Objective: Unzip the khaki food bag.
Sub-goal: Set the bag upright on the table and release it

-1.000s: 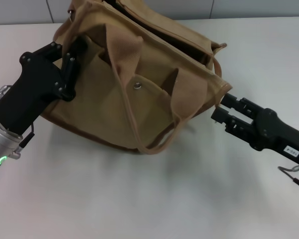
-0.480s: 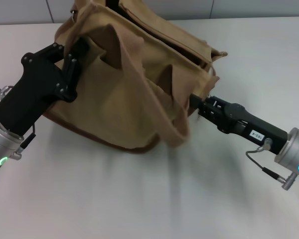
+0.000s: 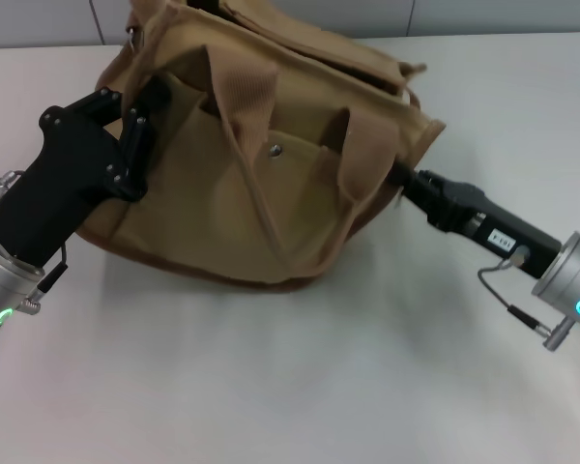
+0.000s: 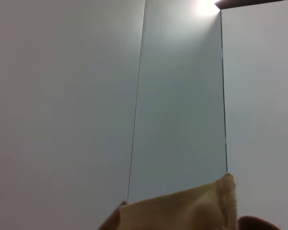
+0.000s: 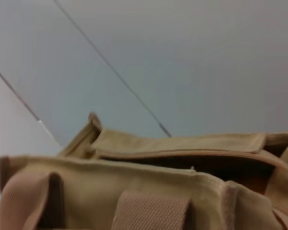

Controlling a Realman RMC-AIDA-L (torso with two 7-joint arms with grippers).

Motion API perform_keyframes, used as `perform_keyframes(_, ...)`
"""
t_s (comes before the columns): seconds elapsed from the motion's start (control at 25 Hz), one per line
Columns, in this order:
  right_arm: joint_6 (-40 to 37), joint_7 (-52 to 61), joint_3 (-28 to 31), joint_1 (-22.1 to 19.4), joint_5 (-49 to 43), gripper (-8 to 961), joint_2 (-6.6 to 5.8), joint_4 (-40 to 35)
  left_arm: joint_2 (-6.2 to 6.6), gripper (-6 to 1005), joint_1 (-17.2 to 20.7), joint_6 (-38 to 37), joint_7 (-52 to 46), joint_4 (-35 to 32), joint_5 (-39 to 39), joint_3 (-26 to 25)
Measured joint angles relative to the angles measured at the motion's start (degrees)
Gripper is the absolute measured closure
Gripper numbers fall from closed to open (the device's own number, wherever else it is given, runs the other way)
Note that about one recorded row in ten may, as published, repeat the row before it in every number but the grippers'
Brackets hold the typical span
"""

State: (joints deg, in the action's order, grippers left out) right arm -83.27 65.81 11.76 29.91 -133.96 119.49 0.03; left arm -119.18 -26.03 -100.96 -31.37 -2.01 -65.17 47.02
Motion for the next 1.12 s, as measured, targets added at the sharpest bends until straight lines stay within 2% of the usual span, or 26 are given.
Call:
perform_keyframes(0.08,0.3,0.66,2.58,1.37,0.6,899,-0.16,-1.04,0.0,938,0.0,0.11,0.05,0.26,0.0,-0.01)
perform_keyframes(0.24,0.61,0.58,5.41,3.5,3.26,913,-0.3,-3.39,0.0,938,-0.28,1.22,0.39,1.63,-0.03,-0.14)
perform_keyframes(0.44,-0.69,-0.44,6.2,6.18,6.71,931,-0.64,-5.6,0.0,938,-0.42,4.03,1.04,3.08,0.12,-0.21)
perform_keyframes(0.84,-1.36,-7.62,6.52,2.26,11.97,953,-0.21,-4.14,0.0,933,1.02,8.15,1.09,6.0,-0.8,-0.18)
perform_keyframes(1.04,-1.37,-8.2,6.77,0.3,13.03,948,-0.19,-4.2,0.29,910,4.32,6.18,0.47,4.39,-0.79,-0.53)
perform_keyframes(1.12,-1.81,-8.21,6.67,-0.38,13.18,881,-0.23,-4.36,0.52,827,6.89,4.25,-0.35,2.38,-0.46,-0.8)
